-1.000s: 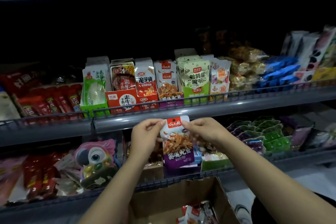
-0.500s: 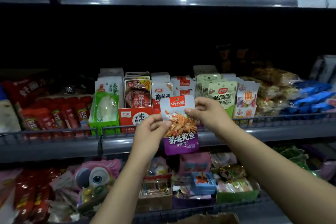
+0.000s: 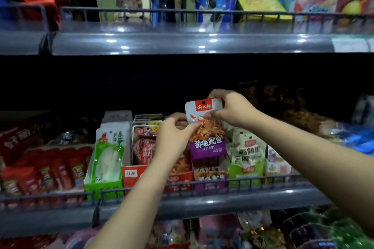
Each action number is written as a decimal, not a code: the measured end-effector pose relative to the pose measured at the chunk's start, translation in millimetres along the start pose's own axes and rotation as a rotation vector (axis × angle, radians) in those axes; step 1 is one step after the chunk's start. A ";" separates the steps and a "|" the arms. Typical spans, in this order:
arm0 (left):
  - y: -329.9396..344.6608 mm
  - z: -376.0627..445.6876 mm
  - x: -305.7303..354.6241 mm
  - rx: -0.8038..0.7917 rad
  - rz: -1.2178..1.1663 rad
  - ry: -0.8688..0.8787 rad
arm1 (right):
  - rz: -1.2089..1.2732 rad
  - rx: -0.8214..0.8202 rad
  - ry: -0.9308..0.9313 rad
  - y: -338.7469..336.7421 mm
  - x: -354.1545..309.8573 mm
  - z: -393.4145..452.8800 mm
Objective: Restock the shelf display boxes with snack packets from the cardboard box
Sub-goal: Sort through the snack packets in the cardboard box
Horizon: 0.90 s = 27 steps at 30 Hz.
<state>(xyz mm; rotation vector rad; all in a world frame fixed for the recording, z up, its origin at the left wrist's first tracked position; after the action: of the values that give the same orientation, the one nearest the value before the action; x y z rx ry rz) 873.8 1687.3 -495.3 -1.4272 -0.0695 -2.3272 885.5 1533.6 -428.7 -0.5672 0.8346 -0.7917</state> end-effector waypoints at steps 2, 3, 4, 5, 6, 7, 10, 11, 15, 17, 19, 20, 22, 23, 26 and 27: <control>12.6 22.4 4.6 -0.004 0.031 0.006 | -0.057 -0.029 0.034 2.8 6.4 21.8; 17.8 31.7 5.4 -0.020 0.059 0.007 | -0.111 -0.055 0.047 5.2 9.9 29.8; 22.0 38.9 5.0 -0.044 0.112 0.003 | -0.164 -0.084 0.057 8.0 13.6 35.7; 25.3 45.1 2.3 -0.071 0.183 -0.003 | -0.196 -0.107 0.064 12.1 18.2 38.9; 27.6 49.7 -2.1 -0.097 0.253 -0.001 | -0.209 -0.127 0.071 16.7 23.3 40.1; 29.5 53.2 -7.5 -0.125 0.331 0.010 | -0.213 -0.142 0.075 22.0 28.6 39.9; 34.6 56.5 -25.2 -0.153 0.652 0.083 | -0.219 -0.190 0.094 42.2 44.9 37.7; 36.8 57.3 -31.5 -0.153 0.747 0.124 | -0.236 -0.213 0.101 47.9 49.0 38.2; 46.0 60.0 -45.6 -0.173 0.956 0.195 | -0.326 -0.268 0.077 65.7 60.3 43.0; 49.1 60.5 -47.7 -0.151 0.987 0.199 | -0.347 -0.261 0.070 70.9 63.7 45.3; 51.7 59.2 -46.6 -0.135 1.035 0.237 | -0.352 -0.264 0.080 73.1 65.8 47.3; 53.0 58.5 -47.1 -0.128 1.069 0.258 | -0.345 -0.270 0.086 73.0 66.8 48.3; 54.6 58.0 -48.2 -0.110 1.112 0.292 | -0.319 -0.281 0.089 72.2 68.9 49.8; 54.9 57.8 -48.2 -0.105 1.121 0.299 | -0.311 -0.285 0.088 72.0 69.7 50.5; 53.9 55.3 -46.1 -0.128 1.146 0.288 | -0.287 -0.285 0.110 72.4 71.9 52.9; 53.0 54.2 -44.9 -0.139 1.143 0.280 | -0.278 -0.276 0.117 71.7 71.8 52.9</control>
<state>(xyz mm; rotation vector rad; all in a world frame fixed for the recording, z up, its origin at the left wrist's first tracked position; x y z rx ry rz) 956.6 1666.4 -517.2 -0.7950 0.7837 -1.5175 986.9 1525.7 -481.0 -0.9028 0.9943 -0.9769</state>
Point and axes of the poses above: each hand's wrist, its own z-axis towards the middle knuckle, its own y-axis out of the palm, x = y × z, the point moved 1 cm from there along z, towards the middle knuckle, and after that the axes turned 8 degrees about x, right-handed, at the moved point
